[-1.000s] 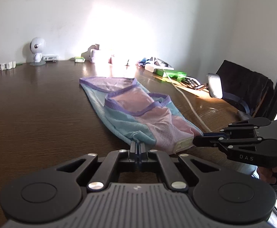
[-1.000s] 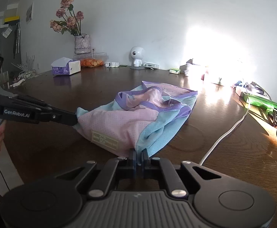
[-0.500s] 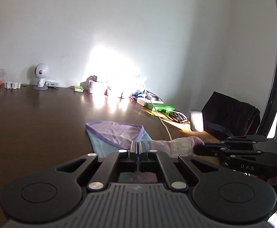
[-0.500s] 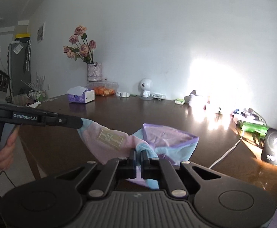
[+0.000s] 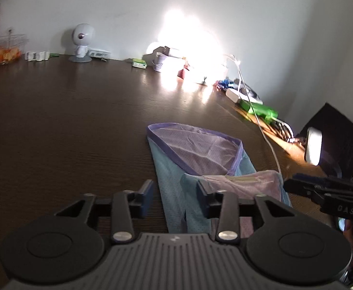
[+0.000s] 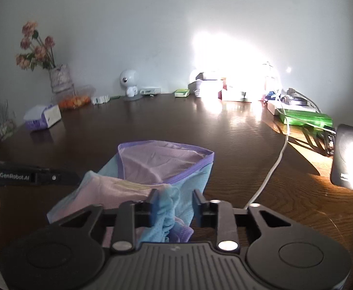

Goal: Fold clothes
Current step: 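Fold the pink end with the right tool over toward the purple-trimmed end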

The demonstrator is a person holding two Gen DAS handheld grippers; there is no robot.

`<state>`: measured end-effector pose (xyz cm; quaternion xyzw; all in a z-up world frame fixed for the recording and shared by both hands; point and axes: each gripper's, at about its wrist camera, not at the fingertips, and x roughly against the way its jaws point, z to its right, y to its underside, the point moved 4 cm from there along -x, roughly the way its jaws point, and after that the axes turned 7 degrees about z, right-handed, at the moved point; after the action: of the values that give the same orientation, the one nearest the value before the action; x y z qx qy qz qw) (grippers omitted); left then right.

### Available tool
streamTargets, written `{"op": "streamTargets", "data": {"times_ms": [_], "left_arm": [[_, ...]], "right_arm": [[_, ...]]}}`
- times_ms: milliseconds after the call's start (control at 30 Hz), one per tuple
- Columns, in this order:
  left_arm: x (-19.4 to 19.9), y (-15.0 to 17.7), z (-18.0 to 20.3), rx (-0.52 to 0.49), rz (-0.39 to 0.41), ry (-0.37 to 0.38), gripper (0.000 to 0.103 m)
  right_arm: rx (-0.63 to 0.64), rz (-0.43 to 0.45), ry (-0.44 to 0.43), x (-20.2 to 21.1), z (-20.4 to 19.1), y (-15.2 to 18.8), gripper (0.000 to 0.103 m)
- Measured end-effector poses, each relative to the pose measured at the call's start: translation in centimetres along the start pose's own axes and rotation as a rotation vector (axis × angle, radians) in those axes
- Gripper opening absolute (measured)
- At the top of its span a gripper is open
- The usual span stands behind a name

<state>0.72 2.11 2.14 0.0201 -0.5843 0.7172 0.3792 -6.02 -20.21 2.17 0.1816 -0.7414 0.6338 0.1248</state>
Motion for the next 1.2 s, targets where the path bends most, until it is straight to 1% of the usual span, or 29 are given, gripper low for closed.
{"op": "streamTargets", "data": {"times_ms": [33, 67, 100, 167, 200, 267, 300, 367, 400, 433, 467, 500, 533, 600, 633, 667, 733, 767, 800, 833, 900, 1033, 1067, 1100, 1133, 1167, 1200], "left_arm": [[0.3, 0.0, 0.0, 0.017, 0.004, 0.011, 0.047], [0.7, 0.0, 0.0, 0.033, 0.008, 0.022, 0.048], [1.0, 0.1, 0.0, 0.05, 0.012, 0.034, 0.052], [0.0, 0.3, 0.6, 0.039, -0.003, 0.022, 0.052], [-0.6, 0.5, 0.8, 0.033, -0.016, 0.012, 0.052], [-1.4, 0.9, 1.0, 0.024, -0.036, 0.0, 0.052], [-1.6, 1.1, 1.0, 0.021, -0.041, -0.001, 0.052], [-1.8, 1.5, 1.0, 0.015, -0.052, -0.003, 0.052], [-1.9, 1.7, 1.0, 0.012, -0.058, -0.003, 0.052], [-2.0, 1.9, 0.9, 0.014, -0.06, -0.006, 0.052], [-2.0, 2.1, 0.8, 0.017, -0.062, -0.009, 0.052], [-2.0, 2.2, 0.7, 0.021, -0.065, -0.012, 0.052], [-1.9, 2.2, 0.6, 0.024, -0.067, -0.015, 0.052], [-1.7, 2.3, 0.4, 0.026, -0.067, -0.017, 0.052], [-1.6, 2.3, 0.3, 0.026, -0.066, -0.014, 0.052], [-1.6, 2.3, 0.2, 0.026, -0.068, -0.016, 0.052], [-1.6, 2.4, 0.1, 0.018, -0.066, -0.026, 0.052], [-1.6, 2.4, 0.1, 0.013, -0.066, -0.031, 0.052], [-1.5, 2.3, 0.1, 0.018, -0.071, -0.027, 0.052], [-1.3, 2.0, 0.1, 0.035, -0.071, -0.015, 0.052], [-0.5, 1.2, 0.1, 0.073, -0.051, 0.011, 0.052], [-1.3, -0.2, 1.9, 0.027, -0.009, 0.044, 0.052], [-1.5, -0.6, 2.4, 0.014, 0.001, 0.052, 0.052], [-1.8, -0.9, 2.9, 0.001, 0.011, 0.06, 0.047], [-2.6, -0.7, 3.2, -0.022, -0.01, 0.052, 0.04], [-3.4, -0.2, 3.2, -0.034, -0.036, 0.037, 0.036], [-4.2, 0.3, 3.1, -0.042, -0.062, 0.02, 0.034]], "right_arm": [[-0.037, -0.009, -0.026, 0.5, 0.3, 0.3, 0.053], [-0.075, -0.023, -0.058, 0.9, 0.5, 0.6, 0.054], [-0.093, -0.037, -0.083, 1.0, 0.4, 0.9, 0.057], [-0.11, -0.063, -0.125, 0.9, -0.3, 1.7, 0.062], [-0.098, -0.067, -0.108, 0.6, -0.6, 2.0, 0.063], [-0.064, -0.066, -0.046, -0.2, -1.0, 2.5, 0.063], [-0.058, -0.064, -0.037, -0.5, -1.1, 2.6, 0.063], [-0.071, -0.067, -0.059, -0.9, -0.9, 2.9, 0.062], [-0.08, -0.069, -0.072, -1.0, -0.9, 3.0, 0.058], [-0.092, -0.072, -0.083, -1.2, -0.8, 3.0, 0.046], [-0.105, -0.076, -0.093, -1.4, -0.8, 3.0, 0.037], [-0.119, -0.08, -0.103, -1.6, -0.7, 2.9, 0.025], [-0.132, -0.083, -0.113, -1.7, -0.7, 2.8, 0.017], [-0.174, -0.074, -0.147, -1.6, -0.5, 2.4, 0.011], [-0.237, -0.084, -0.185, -1.7, 0.0, 2.2, 0.01], [-0.32, -0.1, -0.231, -1.8, 0.7, 2.2, 0.01], [-0.543, -0.155, -0.288, -3.0, 2.9, 3.1, 0.01], [-0.622, -0.173, -0.281, -3.5, 4.0, 3.7, 0.01], [-0.639, -0.169, -0.262, -3.7, 4.7, 4.2, 0.01], [-0.612, -0.15, -0.257, -3.3, 4.6, 4.2, 0.016], [-0.519, -0.102, -0.234, -2.2, 3.7, 3.4, 0.018], [-0.336, 0.04, -0.175, -0.5, 2.1, 1.1, 0.019], [-0.308, 0.046, -0.166, -1.0, 1.6, 0.7, 0.019], [-0.28, 0.041, -0.164, -1.6, 1.1, 0.5, 0.019], [-0.251, 0.037, -0.162, -2.3, 0.6, 0.2, 0.016], [-0.223, 0.032, -0.16, -2.9, 0.1, 0.0, 0.014], [-0.176, 0.012, -0.131, -3.7, -0.4, 0.1, 0.011]]}}
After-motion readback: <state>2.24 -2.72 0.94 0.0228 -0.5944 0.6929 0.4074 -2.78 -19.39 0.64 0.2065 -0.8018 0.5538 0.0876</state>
